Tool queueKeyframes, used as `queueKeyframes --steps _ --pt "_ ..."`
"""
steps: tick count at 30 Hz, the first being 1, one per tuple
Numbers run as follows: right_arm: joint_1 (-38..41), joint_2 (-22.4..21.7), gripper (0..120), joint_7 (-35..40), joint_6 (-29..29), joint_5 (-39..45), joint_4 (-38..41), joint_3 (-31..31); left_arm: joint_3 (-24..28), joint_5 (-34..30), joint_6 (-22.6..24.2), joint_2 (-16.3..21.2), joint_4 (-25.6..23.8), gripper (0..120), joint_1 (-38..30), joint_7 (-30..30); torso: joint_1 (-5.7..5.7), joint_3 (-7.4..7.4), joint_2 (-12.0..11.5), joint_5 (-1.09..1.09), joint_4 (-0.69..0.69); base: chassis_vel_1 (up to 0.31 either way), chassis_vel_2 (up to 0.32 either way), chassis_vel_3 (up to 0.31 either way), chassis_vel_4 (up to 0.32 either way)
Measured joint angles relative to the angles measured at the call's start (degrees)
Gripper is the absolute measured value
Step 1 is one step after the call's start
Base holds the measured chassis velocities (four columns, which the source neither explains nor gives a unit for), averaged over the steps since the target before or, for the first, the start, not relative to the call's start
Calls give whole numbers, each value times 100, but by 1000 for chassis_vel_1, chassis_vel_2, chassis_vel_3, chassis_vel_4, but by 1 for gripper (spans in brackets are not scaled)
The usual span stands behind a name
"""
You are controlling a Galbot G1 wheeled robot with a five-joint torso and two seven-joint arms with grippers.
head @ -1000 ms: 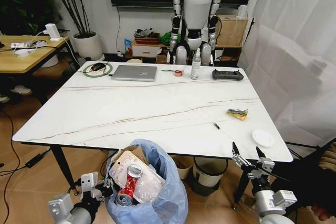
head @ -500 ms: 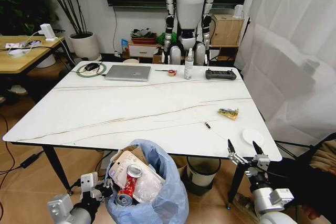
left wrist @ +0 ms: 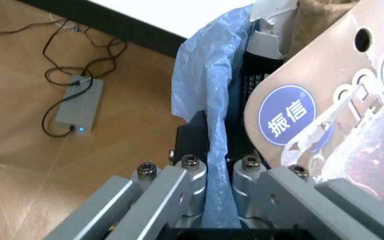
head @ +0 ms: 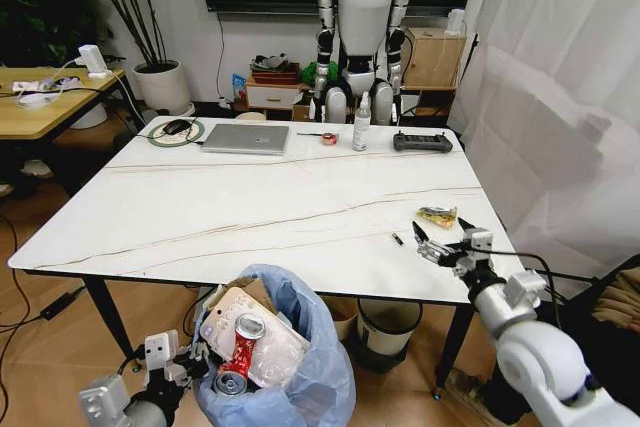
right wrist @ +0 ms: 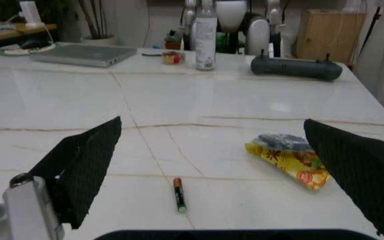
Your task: Pick up the trash bin and place the trash from the table into it.
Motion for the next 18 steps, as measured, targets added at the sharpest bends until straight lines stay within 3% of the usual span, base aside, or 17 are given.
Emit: queueKeyframes --steps 7,18 --pt "464 -145 100 -228 -175 53 -562 -573 -22 115 1 -156 -7 0 150 1 0 0 0 1 3 0 0 0 0" --pt "1039 -144 100 -304 -429 365 -1004 -904 -39 185 0 -230 -45 0 225 -3 0 0 0 0 2 0 0 0 0"
